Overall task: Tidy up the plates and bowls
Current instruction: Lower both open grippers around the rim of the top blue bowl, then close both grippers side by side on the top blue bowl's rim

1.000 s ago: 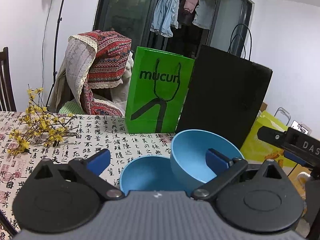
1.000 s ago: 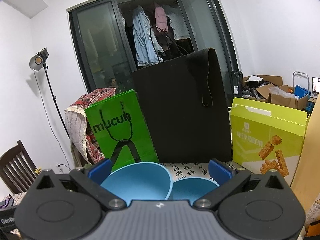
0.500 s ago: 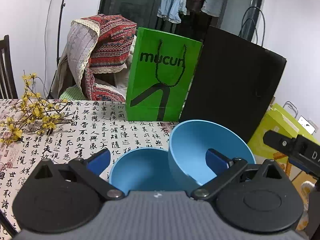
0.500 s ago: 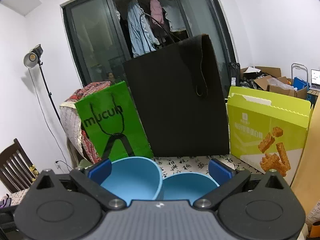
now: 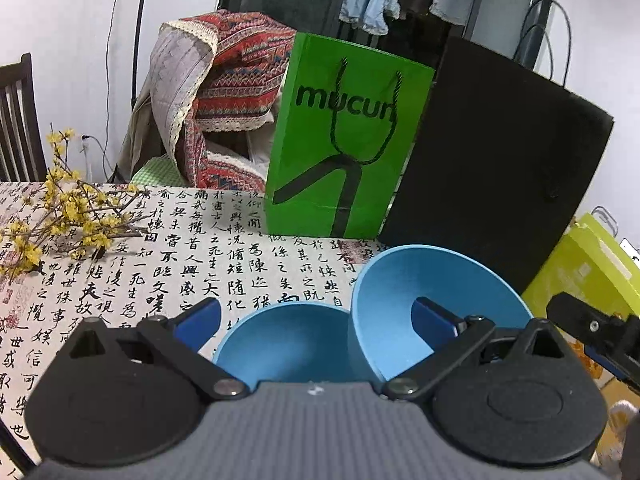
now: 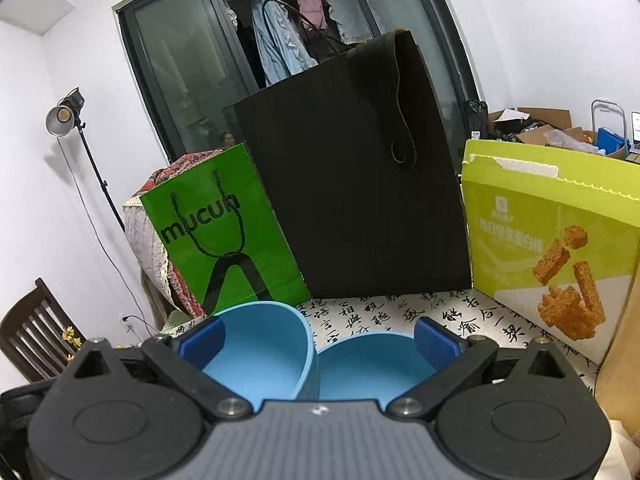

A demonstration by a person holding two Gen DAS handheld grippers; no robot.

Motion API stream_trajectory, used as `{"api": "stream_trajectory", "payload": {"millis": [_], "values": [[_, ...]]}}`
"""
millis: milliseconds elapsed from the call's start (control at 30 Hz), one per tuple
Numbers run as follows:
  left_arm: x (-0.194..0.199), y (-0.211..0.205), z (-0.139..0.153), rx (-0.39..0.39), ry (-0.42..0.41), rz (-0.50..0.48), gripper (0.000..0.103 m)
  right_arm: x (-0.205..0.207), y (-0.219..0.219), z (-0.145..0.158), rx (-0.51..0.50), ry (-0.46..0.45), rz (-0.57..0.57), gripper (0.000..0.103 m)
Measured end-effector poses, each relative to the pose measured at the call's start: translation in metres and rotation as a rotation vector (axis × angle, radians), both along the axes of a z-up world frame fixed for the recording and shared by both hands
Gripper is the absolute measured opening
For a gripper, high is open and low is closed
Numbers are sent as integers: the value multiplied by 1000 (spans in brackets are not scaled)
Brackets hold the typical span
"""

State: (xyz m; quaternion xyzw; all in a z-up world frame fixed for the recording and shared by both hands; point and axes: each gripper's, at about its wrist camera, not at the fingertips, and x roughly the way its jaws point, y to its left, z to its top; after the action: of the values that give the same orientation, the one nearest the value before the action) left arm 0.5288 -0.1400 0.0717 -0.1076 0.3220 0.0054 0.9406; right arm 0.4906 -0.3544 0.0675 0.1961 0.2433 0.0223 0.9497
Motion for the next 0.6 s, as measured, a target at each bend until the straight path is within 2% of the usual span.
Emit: {"api": "stream_trajectory", "payload": {"millis": [133,233,300,400,500,600], "values": [[6,-1,-3,2,9,23,103,3,0,-4,6,10,13,93],[9,-4,-4,16,6,33,103,4,3,-5,-4,12,13,84],[10,-6,-5,23,4,38,103,6,6,-6,-20,15,15,75],[10,-7,-5,31,0,41,103,10,12,-9,-50,32,16,66],[10,-9,-7,41,-3,30,96,12,17,-11,-82,49,11,52],[11,-11,-8,44,0,28,94,15,21,-13,-98,55,25,50]]}}
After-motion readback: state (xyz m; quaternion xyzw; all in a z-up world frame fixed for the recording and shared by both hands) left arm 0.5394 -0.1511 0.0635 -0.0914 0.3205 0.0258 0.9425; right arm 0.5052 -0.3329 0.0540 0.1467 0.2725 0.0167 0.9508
